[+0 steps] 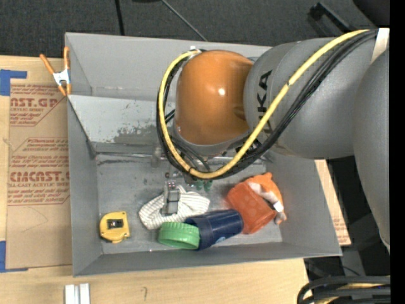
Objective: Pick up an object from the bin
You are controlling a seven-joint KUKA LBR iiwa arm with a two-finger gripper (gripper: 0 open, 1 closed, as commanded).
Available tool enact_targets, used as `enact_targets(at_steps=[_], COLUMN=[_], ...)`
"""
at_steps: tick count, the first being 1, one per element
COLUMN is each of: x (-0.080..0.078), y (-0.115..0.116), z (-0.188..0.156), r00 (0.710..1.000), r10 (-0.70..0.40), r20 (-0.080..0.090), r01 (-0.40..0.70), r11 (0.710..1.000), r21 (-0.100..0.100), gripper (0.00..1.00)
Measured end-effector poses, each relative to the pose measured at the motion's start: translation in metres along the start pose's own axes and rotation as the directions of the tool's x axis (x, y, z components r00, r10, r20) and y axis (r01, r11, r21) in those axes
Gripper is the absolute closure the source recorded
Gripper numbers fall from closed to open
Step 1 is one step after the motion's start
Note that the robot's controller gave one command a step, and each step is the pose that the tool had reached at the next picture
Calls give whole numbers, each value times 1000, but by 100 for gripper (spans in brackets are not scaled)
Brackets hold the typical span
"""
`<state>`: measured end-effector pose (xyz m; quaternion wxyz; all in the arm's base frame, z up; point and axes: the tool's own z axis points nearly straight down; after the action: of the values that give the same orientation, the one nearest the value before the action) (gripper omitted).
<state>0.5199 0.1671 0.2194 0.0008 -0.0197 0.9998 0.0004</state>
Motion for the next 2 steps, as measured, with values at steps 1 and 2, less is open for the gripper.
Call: enact_targets(at_steps=[1,2], x=[3,3], y=[-14,-30], z=[51,119], r00=[999,990], r10=[-35,-139], r20=[6,5], r01=[35,139], r11=[999,990], r21=[-1,-1], gripper=[0,0])
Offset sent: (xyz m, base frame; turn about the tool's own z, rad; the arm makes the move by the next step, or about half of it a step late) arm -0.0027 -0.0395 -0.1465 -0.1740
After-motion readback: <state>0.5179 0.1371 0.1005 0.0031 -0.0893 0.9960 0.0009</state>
